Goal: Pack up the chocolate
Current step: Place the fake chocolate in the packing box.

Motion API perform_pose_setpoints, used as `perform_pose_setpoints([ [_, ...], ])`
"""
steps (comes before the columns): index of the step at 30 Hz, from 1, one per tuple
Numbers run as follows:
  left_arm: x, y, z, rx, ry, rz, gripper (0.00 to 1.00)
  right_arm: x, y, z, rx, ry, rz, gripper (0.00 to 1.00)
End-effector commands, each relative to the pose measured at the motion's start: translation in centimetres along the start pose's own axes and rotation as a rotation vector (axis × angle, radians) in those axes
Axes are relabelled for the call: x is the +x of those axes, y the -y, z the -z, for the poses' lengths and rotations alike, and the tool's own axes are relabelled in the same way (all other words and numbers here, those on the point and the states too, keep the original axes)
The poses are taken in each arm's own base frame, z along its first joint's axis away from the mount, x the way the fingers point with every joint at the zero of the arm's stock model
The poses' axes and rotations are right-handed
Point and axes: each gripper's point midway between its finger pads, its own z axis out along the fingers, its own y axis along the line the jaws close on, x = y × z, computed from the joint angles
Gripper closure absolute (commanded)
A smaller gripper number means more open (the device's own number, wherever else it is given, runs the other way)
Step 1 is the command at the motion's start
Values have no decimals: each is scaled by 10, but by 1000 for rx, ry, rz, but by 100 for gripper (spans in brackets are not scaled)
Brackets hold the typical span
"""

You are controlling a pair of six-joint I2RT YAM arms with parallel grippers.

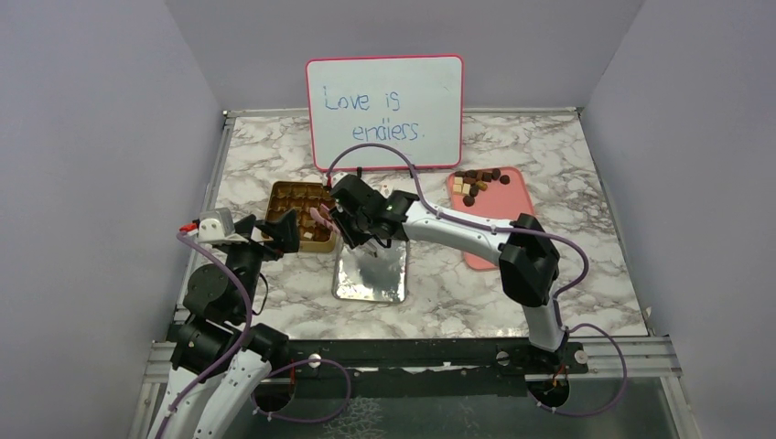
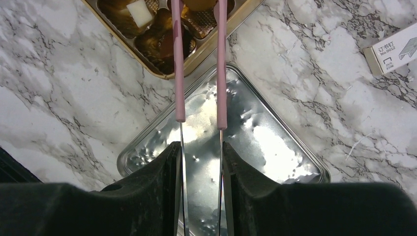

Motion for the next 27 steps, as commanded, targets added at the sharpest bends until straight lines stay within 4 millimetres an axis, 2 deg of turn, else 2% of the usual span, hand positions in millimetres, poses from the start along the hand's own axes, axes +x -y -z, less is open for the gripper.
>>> perform_pose_setpoints([
  [1,1,-2,-2,-8,1,-13,1,-11,8,13,64,32,24,63],
  [9,2,-3,-4,-13,-3,-25,1,-30,6,40,42,97,10,61],
  [15,5,-4,-6,-20,-14,-35,1,-32,4,65,9,124,0,61],
  [21,14,0,-10,-1,-47,-36,1,-23,19,99,52,153,-26,60],
  [27,33,10,-19,40,-129,-42,1,-8,49,133,177,165,-61,61],
])
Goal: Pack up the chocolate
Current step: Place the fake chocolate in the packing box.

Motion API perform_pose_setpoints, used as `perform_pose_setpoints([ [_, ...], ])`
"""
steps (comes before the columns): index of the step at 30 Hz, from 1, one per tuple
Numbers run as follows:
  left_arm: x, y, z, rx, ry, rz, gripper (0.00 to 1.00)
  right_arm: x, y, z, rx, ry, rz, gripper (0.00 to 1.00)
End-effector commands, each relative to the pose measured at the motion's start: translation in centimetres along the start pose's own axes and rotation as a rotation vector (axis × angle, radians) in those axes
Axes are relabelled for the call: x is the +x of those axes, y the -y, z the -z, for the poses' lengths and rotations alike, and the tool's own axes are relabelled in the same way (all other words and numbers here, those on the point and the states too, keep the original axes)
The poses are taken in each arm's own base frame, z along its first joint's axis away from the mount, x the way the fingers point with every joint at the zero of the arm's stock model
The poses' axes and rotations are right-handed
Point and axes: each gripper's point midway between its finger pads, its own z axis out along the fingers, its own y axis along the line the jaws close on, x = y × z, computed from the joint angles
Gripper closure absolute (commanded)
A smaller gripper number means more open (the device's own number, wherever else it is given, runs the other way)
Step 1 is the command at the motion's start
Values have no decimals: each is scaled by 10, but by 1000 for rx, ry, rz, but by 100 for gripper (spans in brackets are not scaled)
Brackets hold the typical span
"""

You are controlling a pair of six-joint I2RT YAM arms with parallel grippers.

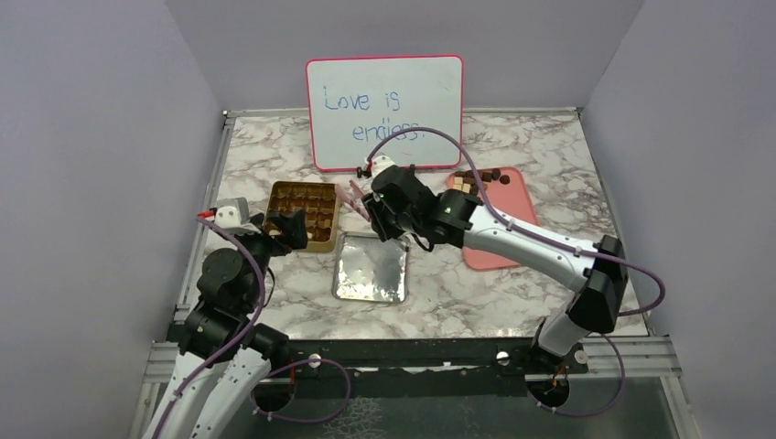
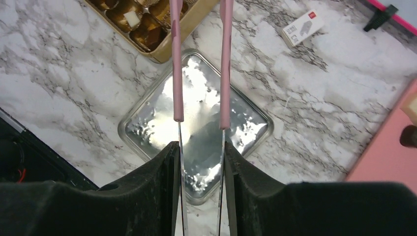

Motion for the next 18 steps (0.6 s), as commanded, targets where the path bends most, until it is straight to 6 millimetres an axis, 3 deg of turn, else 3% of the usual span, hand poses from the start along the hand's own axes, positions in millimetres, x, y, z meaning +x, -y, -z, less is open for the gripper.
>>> perform_pose_setpoints([
  [1,17,15,-10,71,-77,-6,1,7,30,32,132,16,-28,61],
  [10,66,56,-22,266,-331,-6,1,38,91,58,309,-50,-83,61],
  [14,85,54,-26,262,-422,-51,1,62,127,65,394,-118,-141,61],
  [18,90,48,-28,234,-425,-63,1,79,166,72,473,-160,-211,60],
])
